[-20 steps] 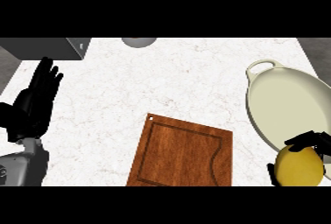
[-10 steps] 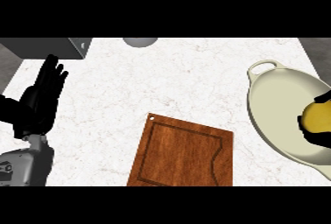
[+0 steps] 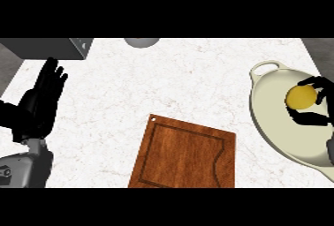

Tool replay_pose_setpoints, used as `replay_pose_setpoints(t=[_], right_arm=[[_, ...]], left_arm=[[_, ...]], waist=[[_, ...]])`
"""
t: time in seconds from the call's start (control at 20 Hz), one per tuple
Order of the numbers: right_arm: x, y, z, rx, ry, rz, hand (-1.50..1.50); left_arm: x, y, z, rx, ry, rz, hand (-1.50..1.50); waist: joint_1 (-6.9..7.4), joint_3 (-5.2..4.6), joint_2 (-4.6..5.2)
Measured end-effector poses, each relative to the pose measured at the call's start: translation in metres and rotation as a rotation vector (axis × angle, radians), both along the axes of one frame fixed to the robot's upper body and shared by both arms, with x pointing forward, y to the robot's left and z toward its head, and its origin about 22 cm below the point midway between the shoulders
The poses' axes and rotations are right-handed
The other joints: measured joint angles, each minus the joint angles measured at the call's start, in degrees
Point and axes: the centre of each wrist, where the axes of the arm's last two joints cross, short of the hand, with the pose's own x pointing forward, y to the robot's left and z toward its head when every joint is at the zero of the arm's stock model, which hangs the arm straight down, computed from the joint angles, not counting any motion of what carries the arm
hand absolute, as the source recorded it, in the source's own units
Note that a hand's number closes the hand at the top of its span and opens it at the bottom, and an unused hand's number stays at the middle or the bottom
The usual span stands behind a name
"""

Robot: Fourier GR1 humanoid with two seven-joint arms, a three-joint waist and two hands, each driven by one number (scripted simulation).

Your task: Pick the lemon from the cutting board and place it in the pot

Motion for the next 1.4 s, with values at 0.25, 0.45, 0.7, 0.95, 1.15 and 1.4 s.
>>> replay_pose_setpoints(t=[0.25,0.45,0.7,0.95,1.15,1.4], right_arm=[[0.020,0.000,-0.020,0.139,0.102,0.087,-1.50],[0.029,-0.004,-0.024,0.301,0.086,0.176,-1.50],[0.029,-0.019,-0.025,0.530,-0.014,0.219,-1.50],[0.023,-0.056,-0.013,0.684,-0.078,0.213,-1.50],[0.004,-0.100,-0.001,0.743,-0.092,0.205,-1.50],[-0.025,-0.142,0.006,0.770,-0.097,0.197,-1.50]], left_arm=[[0.001,-0.002,0.001,0.000,-0.006,-0.001,0.00],[0.005,-0.004,0.000,0.001,-0.005,0.004,0.00],[0.000,-0.002,-0.001,0.000,-0.001,0.010,0.00],[-0.003,0.004,-0.002,0.000,-0.003,0.012,0.00],[-0.004,0.003,0.001,-0.004,-0.002,0.015,0.00],[0.000,0.000,0.001,-0.001,-0.004,0.008,0.00]], waist=[[0.10,0.02,0.05],[-0.05,0.05,0.06],[-0.35,0.04,-0.11],[-0.51,0.01,-0.13],[-0.57,0.00,-0.13],[-0.26,0.05,0.05]])
